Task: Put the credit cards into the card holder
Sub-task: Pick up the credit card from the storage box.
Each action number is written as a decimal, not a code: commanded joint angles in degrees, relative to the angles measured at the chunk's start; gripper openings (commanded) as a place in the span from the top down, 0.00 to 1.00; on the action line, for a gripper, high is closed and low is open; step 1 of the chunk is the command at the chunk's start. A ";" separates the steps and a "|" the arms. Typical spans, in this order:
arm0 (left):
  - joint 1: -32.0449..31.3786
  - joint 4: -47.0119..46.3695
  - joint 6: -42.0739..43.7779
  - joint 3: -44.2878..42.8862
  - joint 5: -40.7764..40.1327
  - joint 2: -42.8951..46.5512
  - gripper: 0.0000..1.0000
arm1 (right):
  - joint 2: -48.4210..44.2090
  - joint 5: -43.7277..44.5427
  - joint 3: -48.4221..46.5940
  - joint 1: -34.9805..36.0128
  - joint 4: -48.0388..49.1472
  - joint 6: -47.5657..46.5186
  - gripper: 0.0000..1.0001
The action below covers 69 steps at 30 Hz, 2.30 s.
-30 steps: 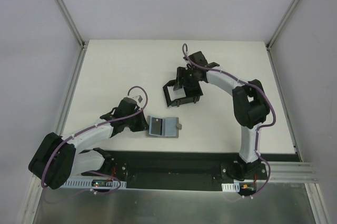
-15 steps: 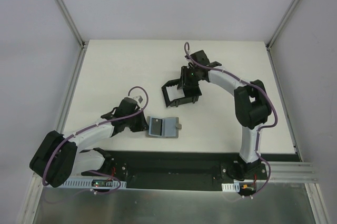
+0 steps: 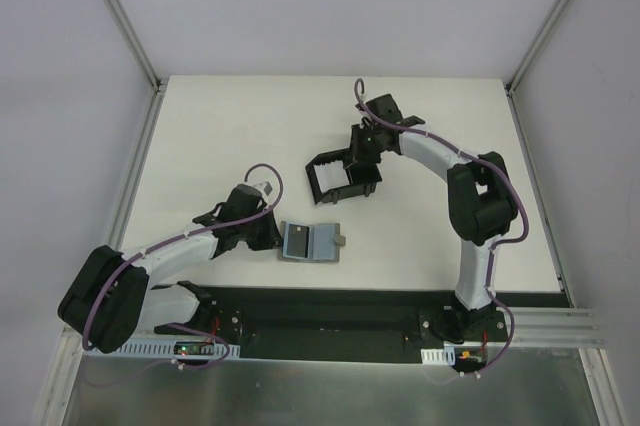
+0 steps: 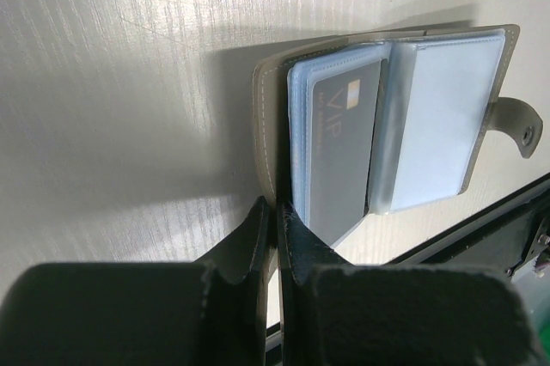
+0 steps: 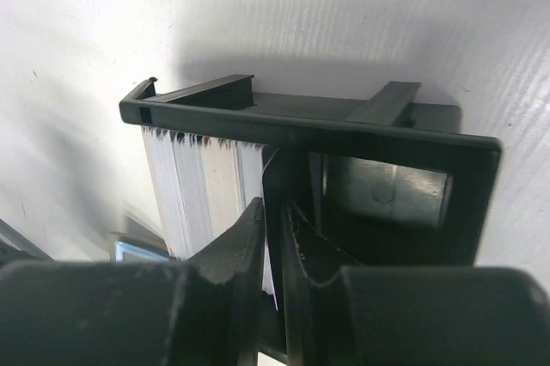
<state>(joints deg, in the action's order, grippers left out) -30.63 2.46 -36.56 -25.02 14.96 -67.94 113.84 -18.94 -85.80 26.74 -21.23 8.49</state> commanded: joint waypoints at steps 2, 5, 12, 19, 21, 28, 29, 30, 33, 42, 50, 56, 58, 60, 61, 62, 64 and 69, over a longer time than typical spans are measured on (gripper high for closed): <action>0.57 0.53 1.40 -1.62 0.86 -0.35 1.00 | -4.33 -0.40 -0.51 -0.99 0.05 -1.02 0.90; 0.57 0.44 1.40 -1.62 0.77 -0.52 1.00 | -3.98 0.39 -1.47 -0.99 -1.35 -2.07 0.98; 0.66 0.44 1.58 -1.53 0.86 -0.61 1.00 | -3.80 6.27 -5.51 -0.55 -6.80 -5.76 0.99; 0.57 0.44 1.31 -0.91 0.86 0.09 1.00 | -11.44 11.11 -6.31 0.94 -9.79 -8.05 1.00; 0.57 0.44 1.31 -0.83 0.86 0.35 1.00 | -14.42 13.21 -5.26 1.64 -10.67 -8.05 1.00; 0.57 0.44 1.57 -0.65 0.95 0.88 1.00 | -30.06 14.45 7.29 4.54 -12.95 -7.44 0.99; 0.57 0.44 1.58 -0.74 1.03 0.88 1.00 | -31.39 14.98 9.31 5.16 -14.26 -7.44 1.00; 0.57 0.44 1.58 -0.74 1.21 0.97 1.00 | -32.53 15.94 11.16 6.12 -15.93 -7.35 1.00; 0.57 0.44 1.40 -0.65 1.30 1.32 1.00 | -35.26 18.50 18.18 9.98 -17.44 -5.95 1.00; 0.57 0.44 1.31 -0.12 1.39 1.58 1.00 | -31.58 23.16 28.40 17.11 -9.36 0.56 1.00; 0.57 0.44 1.22 -0.12 1.91 1.67 1.00 | -28.50 24.56 31.66 18.43 -6.01 1.53 0.98; 0.57 0.44 1.05 -0.21 1.83 1.58 1.00 | -27.97 25.44 32.19 18.96 -6.10 1.44 0.89; 0.57 0.53 0.96 -0.12 1.74 1.67 1.00 | -27.71 25.44 32.36 19.05 -6.45 1.44 0.87; 0.57 0.44 0.96 -0.12 1.83 1.58 1.00 | -27.53 25.09 32.45 19.05 -6.71 1.44 0.87; 0.57 0.44 0.96 -0.21 1.83 1.58 1.00 | -27.71 25.09 32.54 19.14 -6.72 1.53 0.86; 0.57 0.44 0.96 -0.21 1.74 1.41 1.00 | -27.80 25.00 32.71 19.14 -6.54 1.70 0.86; 0.57 0.44 1.13 -0.21 1.74 1.32 1.00 | -27.88 24.13 32.71 19.14 -6.80 1.53 0.85; 0.57 0.44 1.14 -0.38 1.83 1.14 1.00 | -27.89 23.69 33.07 19.22 -6.98 1.88 0.85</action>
<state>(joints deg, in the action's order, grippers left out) -30.63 2.46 -36.56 -25.04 16.03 -67.37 86.00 5.13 -53.49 45.65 -27.94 9.43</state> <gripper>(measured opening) 0.009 0.151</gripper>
